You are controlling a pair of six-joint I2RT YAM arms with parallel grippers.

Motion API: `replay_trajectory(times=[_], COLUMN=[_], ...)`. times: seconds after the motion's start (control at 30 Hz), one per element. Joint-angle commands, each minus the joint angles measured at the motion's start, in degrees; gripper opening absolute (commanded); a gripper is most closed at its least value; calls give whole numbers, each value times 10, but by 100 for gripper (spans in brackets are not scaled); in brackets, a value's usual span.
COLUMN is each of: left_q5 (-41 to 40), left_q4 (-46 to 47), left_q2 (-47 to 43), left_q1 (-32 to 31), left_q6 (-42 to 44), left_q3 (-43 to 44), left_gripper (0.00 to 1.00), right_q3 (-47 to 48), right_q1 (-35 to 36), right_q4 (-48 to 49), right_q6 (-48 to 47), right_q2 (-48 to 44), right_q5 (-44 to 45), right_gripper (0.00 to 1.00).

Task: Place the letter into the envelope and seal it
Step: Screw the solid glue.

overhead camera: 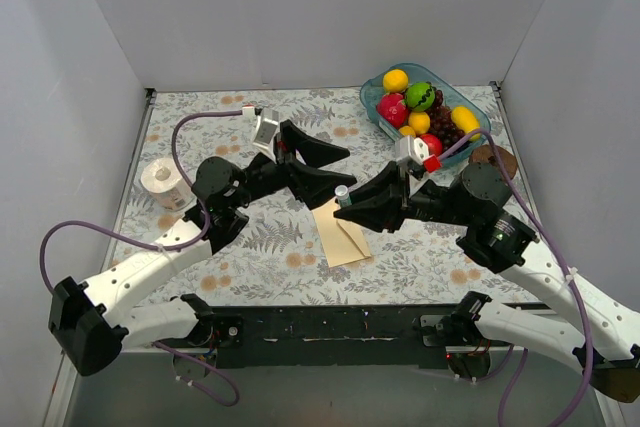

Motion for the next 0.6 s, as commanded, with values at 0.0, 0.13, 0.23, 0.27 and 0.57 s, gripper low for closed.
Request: replay_trajectory(times=[0.0, 0.13, 0.23, 0.27, 0.57], left_q5=[-21, -33, -11, -2, 99], left_q4=[-2, -7, -1, 2, 3], left_q2=[-50, -66, -65, -64, -29], left_q1=[-5, -2, -2, -2, -2], left_q6=[9, 7, 5, 5, -2], left_q3=[5, 9, 17, 18, 20], left_gripper=[77, 79, 78, 76, 63], right_q3=[-2, 4, -1, -4, 9], right_q1=[-5, -5, -5, -5, -6], right_q4=[-13, -50, -51, -45, -22], right_q6=[-24, -42, -40, -39, -33], right_q2=[4, 10, 13, 11, 5], right_q5=[4, -14, -6, -4, 17], right_gripper=[1, 1, 1, 1, 1])
